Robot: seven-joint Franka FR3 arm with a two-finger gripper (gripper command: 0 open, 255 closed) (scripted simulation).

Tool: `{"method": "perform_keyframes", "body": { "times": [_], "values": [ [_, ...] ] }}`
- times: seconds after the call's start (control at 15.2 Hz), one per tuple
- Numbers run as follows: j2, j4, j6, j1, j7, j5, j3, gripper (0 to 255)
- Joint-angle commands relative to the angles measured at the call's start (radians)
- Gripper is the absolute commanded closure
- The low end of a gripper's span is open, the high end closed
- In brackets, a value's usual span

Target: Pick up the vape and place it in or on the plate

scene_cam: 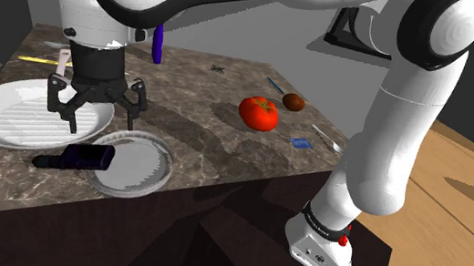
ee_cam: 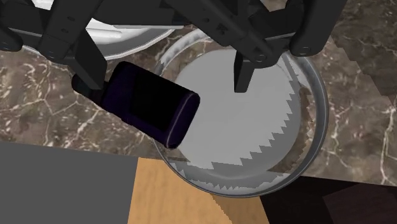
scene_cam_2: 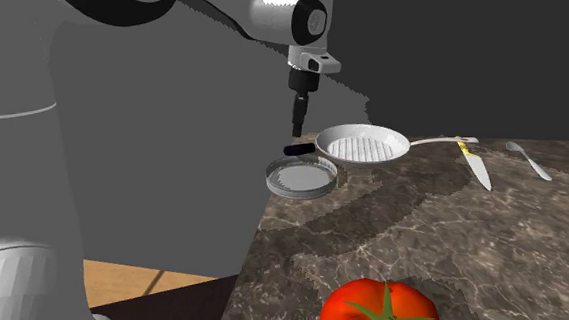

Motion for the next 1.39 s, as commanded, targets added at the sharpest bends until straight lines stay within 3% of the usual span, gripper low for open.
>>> {"method": "perform_keyframes", "body": {
  "times": [0.0,0.13,0.2,0.79,0.86,1.06,1.25,1.32],
  "values": [
    [0.000,-0.001,0.001,0.000,0.000,0.000,0.000,0],
    [0.000,-0.001,0.001,0.000,0.000,0.000,0.000,0],
    [0.000,-0.001,0.001,0.000,0.000,0.000,0.000,255],
    [0.000,-0.001,0.001,0.000,0.000,0.000,0.000,255],
    [0.000,-0.001,0.001,0.000,0.000,0.000,0.000,0],
    [0.269,0.335,-0.233,0.032,-0.526,-0.173,0.051,0],
    [0.520,0.671,-0.441,0.145,-1.049,-0.392,0.106,0],
    [0.527,0.682,-0.447,0.152,-1.070,-0.399,0.105,0]
  ]
}}
